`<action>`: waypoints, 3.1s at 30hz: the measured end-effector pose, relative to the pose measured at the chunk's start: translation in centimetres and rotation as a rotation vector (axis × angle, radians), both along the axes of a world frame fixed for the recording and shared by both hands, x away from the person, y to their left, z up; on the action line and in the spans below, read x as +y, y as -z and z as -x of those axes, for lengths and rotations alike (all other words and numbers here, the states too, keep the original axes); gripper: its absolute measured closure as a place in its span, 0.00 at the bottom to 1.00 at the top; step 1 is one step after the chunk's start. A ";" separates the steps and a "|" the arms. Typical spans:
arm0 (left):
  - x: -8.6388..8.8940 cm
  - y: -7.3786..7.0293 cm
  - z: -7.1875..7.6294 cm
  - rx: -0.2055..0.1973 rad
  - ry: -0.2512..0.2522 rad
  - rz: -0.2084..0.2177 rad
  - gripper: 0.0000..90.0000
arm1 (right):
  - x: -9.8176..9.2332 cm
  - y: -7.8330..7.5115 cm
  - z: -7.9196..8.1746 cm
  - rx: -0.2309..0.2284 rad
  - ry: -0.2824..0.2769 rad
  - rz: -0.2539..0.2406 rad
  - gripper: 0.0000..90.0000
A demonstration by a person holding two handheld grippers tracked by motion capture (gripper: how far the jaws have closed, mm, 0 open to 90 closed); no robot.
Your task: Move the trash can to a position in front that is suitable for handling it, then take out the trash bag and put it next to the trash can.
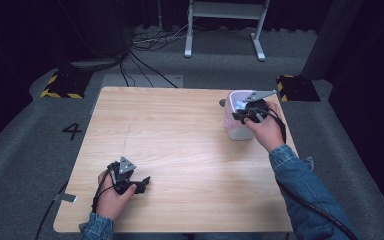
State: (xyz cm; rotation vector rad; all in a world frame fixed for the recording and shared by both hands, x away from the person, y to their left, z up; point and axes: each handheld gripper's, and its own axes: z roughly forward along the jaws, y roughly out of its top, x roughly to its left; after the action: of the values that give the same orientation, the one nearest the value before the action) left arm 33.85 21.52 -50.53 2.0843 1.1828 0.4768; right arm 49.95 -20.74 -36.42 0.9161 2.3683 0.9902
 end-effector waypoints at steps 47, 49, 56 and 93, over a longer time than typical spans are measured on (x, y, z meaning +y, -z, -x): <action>-1.0 -1.7 -1.0 -0.041 0.039 0.038 0.27 | -6.4 4.7 4.1 0.004 0.230 -0.264 0.38; -1.5 -1.8 -1.1 -0.048 0.052 0.041 0.27 | -5.9 5.9 3.9 0.015 0.226 -0.268 0.40; -2.8 -2.4 -1.5 -0.075 0.092 0.029 0.26 | -3.4 8.4 5.0 0.038 0.138 -0.253 0.39; -8.0 -4.7 -1.2 -0.124 0.306 -0.004 0.29 | -1.7 9.3 12.4 -0.031 0.056 -0.158 0.38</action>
State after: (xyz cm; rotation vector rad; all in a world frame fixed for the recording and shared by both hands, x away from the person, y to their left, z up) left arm 35.10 13.54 -45.83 2.1567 0.7756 0.4549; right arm 37.55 -22.43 -45.69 1.0109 2.2514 1.1737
